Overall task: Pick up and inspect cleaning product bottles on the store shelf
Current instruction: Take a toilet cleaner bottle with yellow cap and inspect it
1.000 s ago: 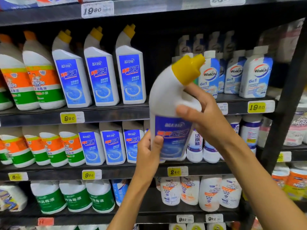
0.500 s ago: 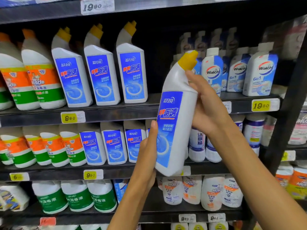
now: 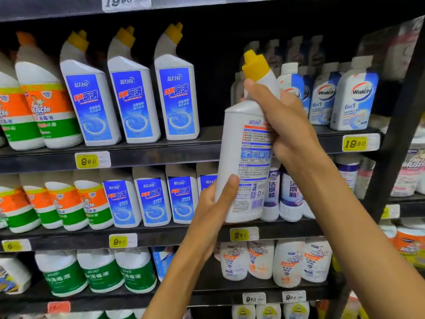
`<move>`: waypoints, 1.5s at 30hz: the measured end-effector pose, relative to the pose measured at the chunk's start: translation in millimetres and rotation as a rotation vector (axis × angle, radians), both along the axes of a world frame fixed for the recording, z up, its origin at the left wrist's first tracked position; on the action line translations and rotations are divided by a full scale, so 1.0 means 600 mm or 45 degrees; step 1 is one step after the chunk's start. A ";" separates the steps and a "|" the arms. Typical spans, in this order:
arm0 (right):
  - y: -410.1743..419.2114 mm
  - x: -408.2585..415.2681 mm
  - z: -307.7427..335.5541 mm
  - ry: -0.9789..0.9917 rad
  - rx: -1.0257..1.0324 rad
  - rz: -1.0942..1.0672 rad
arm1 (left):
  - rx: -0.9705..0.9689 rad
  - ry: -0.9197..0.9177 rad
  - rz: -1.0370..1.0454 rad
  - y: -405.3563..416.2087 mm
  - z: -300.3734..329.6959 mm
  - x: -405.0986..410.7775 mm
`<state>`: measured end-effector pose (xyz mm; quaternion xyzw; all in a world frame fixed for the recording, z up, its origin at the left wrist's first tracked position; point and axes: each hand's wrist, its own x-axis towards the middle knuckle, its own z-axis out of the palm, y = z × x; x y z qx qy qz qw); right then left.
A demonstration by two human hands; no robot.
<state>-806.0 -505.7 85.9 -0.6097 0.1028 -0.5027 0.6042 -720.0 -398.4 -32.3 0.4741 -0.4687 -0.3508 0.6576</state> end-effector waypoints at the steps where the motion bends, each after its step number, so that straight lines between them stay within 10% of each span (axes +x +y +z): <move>1: -0.001 -0.003 0.001 0.048 -0.002 0.045 | -0.023 0.008 0.018 -0.002 -0.001 -0.007; 8: -0.006 -0.012 -0.015 -0.079 0.326 0.683 | -0.091 0.348 -0.297 -0.001 -0.012 -0.006; 14: 0.008 -0.013 -0.017 -0.057 0.018 0.287 | -0.025 0.010 0.040 -0.015 -0.013 0.008; 25: -0.010 -0.004 -0.033 -0.172 0.018 0.656 | 0.098 0.728 -0.407 -0.026 -0.020 -0.023; 36: -0.010 -0.007 -0.018 -0.011 -0.120 -0.053 | -0.084 -0.074 0.092 -0.011 -0.001 -0.020; 45: -0.019 0.008 0.003 -0.052 -0.190 0.248 | -0.294 0.006 0.090 -0.056 0.046 0.014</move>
